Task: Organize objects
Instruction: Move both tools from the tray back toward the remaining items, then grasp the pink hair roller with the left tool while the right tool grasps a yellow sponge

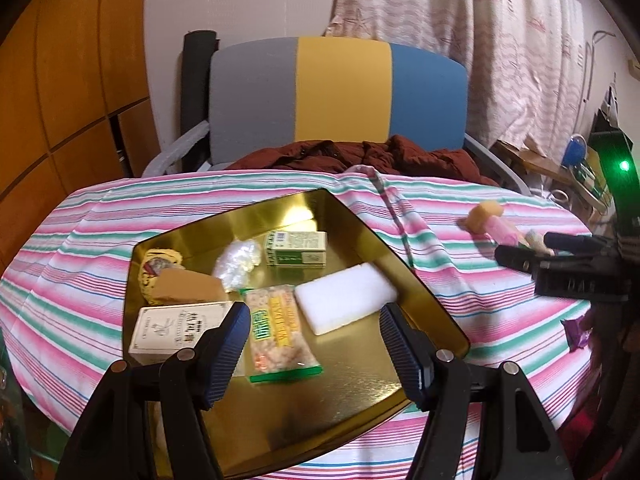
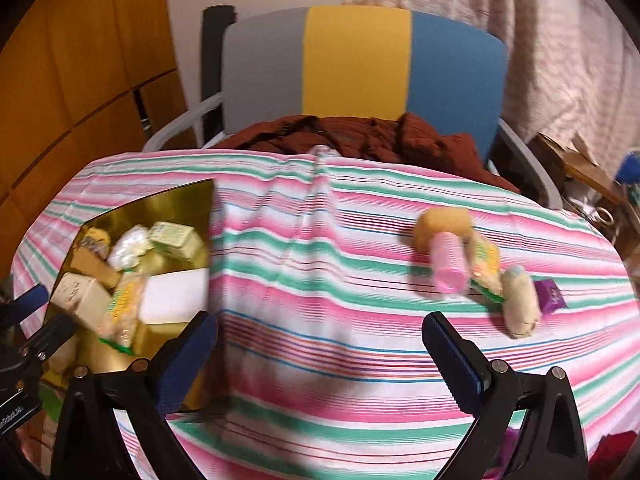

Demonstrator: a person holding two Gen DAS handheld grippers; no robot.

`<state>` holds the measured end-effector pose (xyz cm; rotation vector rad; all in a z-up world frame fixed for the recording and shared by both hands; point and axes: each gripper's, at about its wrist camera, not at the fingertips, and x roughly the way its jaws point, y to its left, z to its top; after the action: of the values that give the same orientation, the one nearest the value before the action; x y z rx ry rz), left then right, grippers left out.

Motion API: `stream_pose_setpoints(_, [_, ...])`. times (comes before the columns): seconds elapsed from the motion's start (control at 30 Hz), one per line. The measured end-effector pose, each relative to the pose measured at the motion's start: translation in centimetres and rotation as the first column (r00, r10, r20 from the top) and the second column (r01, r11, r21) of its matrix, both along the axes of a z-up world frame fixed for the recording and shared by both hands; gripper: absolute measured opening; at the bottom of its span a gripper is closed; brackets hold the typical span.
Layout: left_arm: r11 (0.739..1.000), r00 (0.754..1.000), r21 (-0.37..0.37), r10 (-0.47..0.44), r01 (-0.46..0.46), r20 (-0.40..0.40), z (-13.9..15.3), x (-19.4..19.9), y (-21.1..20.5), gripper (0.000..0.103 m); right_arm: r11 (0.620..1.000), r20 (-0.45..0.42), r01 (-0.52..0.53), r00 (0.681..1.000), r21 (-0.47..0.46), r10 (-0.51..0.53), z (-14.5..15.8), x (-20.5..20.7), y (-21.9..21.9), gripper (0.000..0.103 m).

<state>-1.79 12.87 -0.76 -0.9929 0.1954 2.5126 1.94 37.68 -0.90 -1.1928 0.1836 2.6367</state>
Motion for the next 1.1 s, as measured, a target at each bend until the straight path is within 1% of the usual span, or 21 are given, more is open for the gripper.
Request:
stream_pose_setpoints(0.23, [0.998,0.998,-0.005,-0.057,0.057,0.015,-0.2,0.3,1.8,0.068,0.990,-0.018,0.136,0.990,-0.028,-0.137,0.8,1.1,6.7,0.103])
stream_pose_setpoints(0.37, [0.994,0.993,0.008,-0.113,0.113,0.024,-0.1,0.6,3.1,0.068,0.971,-0.037,0.236,0.971,-0.033,-0.237,1.0,1.9,11.2,0.103])
stream_pose_setpoints(0.43, [0.990,0.990,0.018,-0.140,0.140,0.028,0.0,0.7,3.8,0.068,0.951,-0.046,0.306,0.950,-0.043,-0.308,0.9,2.5,13.9,0.103])
stream_pose_setpoints(0.53, [0.985,0.984,0.036,-0.171,0.169,0.046,0.0,0.7,4.9,0.068,0.921,-0.069,0.380,0.920,-0.080,-0.386,0.6,3.6,17.1,0.103])
stream_pose_setpoints(0.63, [0.980,0.978,0.027,-0.200,0.199,0.052,0.0,0.7,6.6,0.068,0.880,-0.087,0.450,0.881,-0.151,-0.466,-0.4,5.1,19.9,0.103])
stream_pose_setpoints(0.67, [0.977,0.976,0.020,-0.211,0.211,0.051,0.0,0.7,7.2,0.068,0.860,-0.074,0.475,0.866,-0.185,-0.494,-1.1,5.6,20.7,0.103])
stream_pose_setpoints(0.7, [0.975,0.973,0.015,-0.223,0.223,0.052,-0.1,0.7,7.8,0.068,0.839,-0.042,0.499,0.854,-0.216,-0.518,-1.9,5.9,21.5,0.103])
stream_pose_setpoints(0.73, [0.971,0.969,0.014,-0.238,0.238,0.059,-0.1,0.7,8.6,0.068,0.824,-0.018,0.514,0.846,-0.238,-0.533,-2.3,6.0,22.0,0.103])
stream_pose_setpoints(0.77, [0.969,0.967,0.011,-0.246,0.246,0.064,-0.2,0.6,9.3,0.068,0.807,-0.019,0.526,0.835,-0.270,-0.550,-2.3,6.4,22.4,0.103])
stream_pose_setpoints(0.8, [0.967,0.965,0.009,-0.255,0.255,0.068,-0.2,0.6,10.1,0.068,0.798,-0.030,0.529,0.828,-0.288,-0.560,-2.2,6.7,22.5,0.103])
stream_pose_setpoints(0.87, [0.959,0.956,0.012,-0.284,0.284,0.075,-0.3,0.4,11.8,0.068,0.794,-0.040,0.532,0.823,-0.294,-0.566,-2.0,7.0,22.7,0.103])
stream_pose_setpoints(0.97, [0.944,0.939,0.023,-0.331,0.330,0.091,-0.6,0.1,14.7,0.067,0.797,-0.050,0.520,0.828,-0.305,-0.559,-1.7,7.1,22.6,0.103])
stream_pose_setpoints(1.03, [0.936,0.930,0.033,-0.352,0.351,0.102,-0.8,-0.1,16.3,0.067,0.801,-0.051,0.518,0.830,-0.301,-0.556,-1.6,7.0,22.4,0.103])
stream_pose_setpoints(1.1, [0.930,0.922,0.046,-0.366,0.363,0.123,-1.2,-0.7,18.0,0.066,0.797,-0.050,0.514,0.830,-0.316,-0.555,-1.7,7.0,22.4,0.103])
